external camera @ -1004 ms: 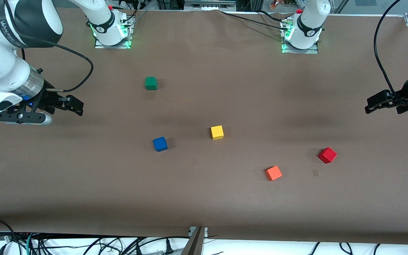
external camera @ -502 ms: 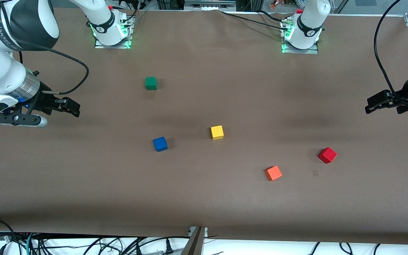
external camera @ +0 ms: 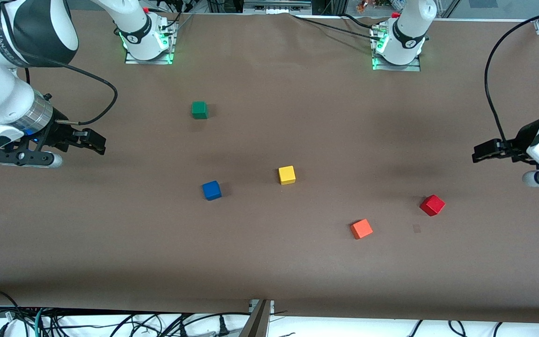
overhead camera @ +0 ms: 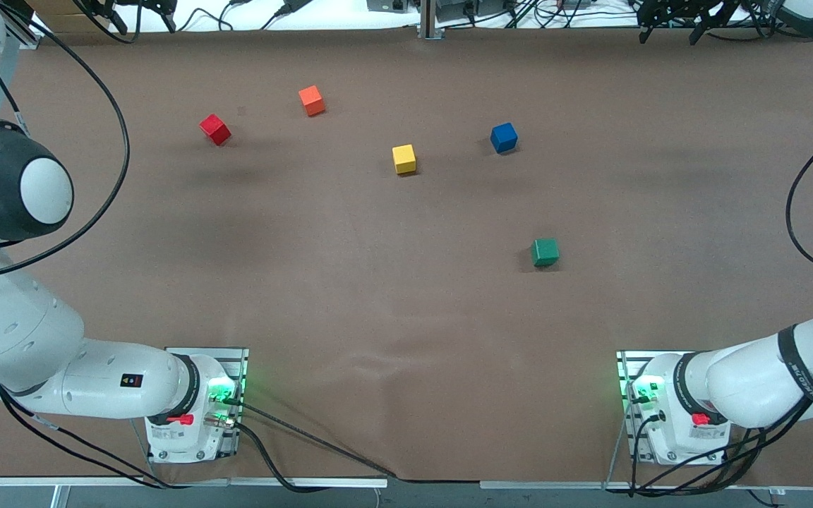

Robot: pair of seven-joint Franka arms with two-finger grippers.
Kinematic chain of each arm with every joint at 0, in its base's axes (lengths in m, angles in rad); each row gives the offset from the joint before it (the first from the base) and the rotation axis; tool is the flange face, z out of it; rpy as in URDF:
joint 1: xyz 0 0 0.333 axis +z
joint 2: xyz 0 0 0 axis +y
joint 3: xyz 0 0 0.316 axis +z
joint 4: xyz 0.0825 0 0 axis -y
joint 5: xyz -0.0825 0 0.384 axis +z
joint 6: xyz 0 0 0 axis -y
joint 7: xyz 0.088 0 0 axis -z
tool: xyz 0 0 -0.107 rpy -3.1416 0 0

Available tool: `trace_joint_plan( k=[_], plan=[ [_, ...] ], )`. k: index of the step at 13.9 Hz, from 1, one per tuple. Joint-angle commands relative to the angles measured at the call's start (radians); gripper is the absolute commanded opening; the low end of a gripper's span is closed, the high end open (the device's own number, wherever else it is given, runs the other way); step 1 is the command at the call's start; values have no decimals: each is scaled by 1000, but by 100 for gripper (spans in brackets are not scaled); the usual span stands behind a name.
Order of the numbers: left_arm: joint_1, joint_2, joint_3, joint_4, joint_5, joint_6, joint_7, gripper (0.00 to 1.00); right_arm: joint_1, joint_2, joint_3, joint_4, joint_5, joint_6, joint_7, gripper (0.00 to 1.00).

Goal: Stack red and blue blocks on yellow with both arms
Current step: 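Move the left gripper down toward the red cube, then close the left gripper on the red cube and lift it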

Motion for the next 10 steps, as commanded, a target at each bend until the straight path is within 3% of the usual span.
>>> trace_joint_plan(
  k=[1, 4, 6, 10],
  plan=[
    [-1, 100, 12, 35, -15, 35, 29, 100, -3, -7, 6, -5, -14, 5, 3, 100],
    [-3, 176, 12, 28, -11, 153, 30, 100, -3, -9, 6, -4, -14, 3, 3, 100],
    [-1, 237, 9, 27, -23, 165, 70, 100, -3, -7, 6, -5, -12, 3, 3, 100],
    [17, 352, 7, 20, -27, 308, 425, 100, -3, -7, 6, -5, -12, 3, 3, 100]
  ],
)
